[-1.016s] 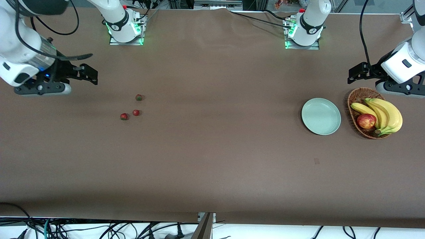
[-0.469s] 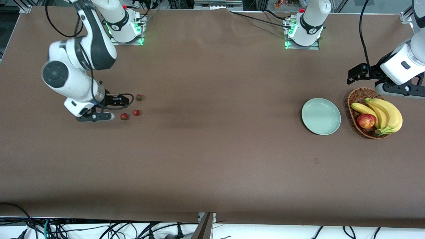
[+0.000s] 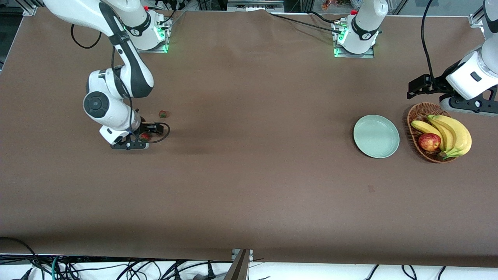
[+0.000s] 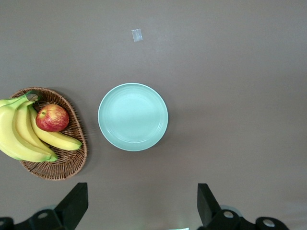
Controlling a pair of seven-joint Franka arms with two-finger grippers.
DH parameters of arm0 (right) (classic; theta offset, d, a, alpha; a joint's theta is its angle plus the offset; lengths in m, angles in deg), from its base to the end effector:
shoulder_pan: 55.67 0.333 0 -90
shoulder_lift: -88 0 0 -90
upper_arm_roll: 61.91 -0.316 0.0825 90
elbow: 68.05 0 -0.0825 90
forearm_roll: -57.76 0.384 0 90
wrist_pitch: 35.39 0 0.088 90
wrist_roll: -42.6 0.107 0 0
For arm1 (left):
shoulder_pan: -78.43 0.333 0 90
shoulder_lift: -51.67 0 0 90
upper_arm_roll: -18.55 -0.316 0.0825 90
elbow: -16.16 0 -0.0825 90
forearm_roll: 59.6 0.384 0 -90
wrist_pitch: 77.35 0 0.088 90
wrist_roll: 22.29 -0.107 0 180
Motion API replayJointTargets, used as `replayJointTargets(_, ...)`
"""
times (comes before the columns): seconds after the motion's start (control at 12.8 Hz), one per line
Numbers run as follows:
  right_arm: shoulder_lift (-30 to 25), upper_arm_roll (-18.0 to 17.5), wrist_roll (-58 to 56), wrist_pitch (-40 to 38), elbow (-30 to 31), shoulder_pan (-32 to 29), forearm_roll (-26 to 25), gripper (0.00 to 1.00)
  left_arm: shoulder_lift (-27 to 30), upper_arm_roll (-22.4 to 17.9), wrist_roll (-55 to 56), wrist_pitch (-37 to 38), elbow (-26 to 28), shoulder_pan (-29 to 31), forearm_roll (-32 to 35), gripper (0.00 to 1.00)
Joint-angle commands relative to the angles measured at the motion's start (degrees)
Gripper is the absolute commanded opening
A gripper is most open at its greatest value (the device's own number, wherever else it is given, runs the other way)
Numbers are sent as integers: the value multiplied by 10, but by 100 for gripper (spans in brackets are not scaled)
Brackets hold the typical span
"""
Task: Collect all strawberries into plate
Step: 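Reach the right gripper down to a strawberry and grasp it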
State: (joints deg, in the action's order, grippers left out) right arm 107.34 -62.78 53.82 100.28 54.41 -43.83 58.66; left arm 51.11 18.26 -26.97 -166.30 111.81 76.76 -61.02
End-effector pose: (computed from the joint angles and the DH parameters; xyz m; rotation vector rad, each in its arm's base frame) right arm 0.5471 0.1236 0.2373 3.1299 0.0213 -0.1689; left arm 0.5498 -0.0159 0.5714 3.1028 -0.1625 -0.1959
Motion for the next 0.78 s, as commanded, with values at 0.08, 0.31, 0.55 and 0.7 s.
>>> replayJointTargets(0.08,3,-14,34,44,36,1,10,91,-1,-2,6,-1,-6,-4,-10,100)
replayJointTargets(0.31,21,-19,38,71,36,1,10,83,-1,-2,6,-1,-6,-4,-10,100)
replayJointTargets(0.55,32,-19,38,85,36,1,10,73,-1,-2,6,-1,-9,-4,-10,100)
replayJointTargets(0.7,39,-19,38,89,36,1,10,64,-2,-2,6,-1,-9,-4,-10,100)
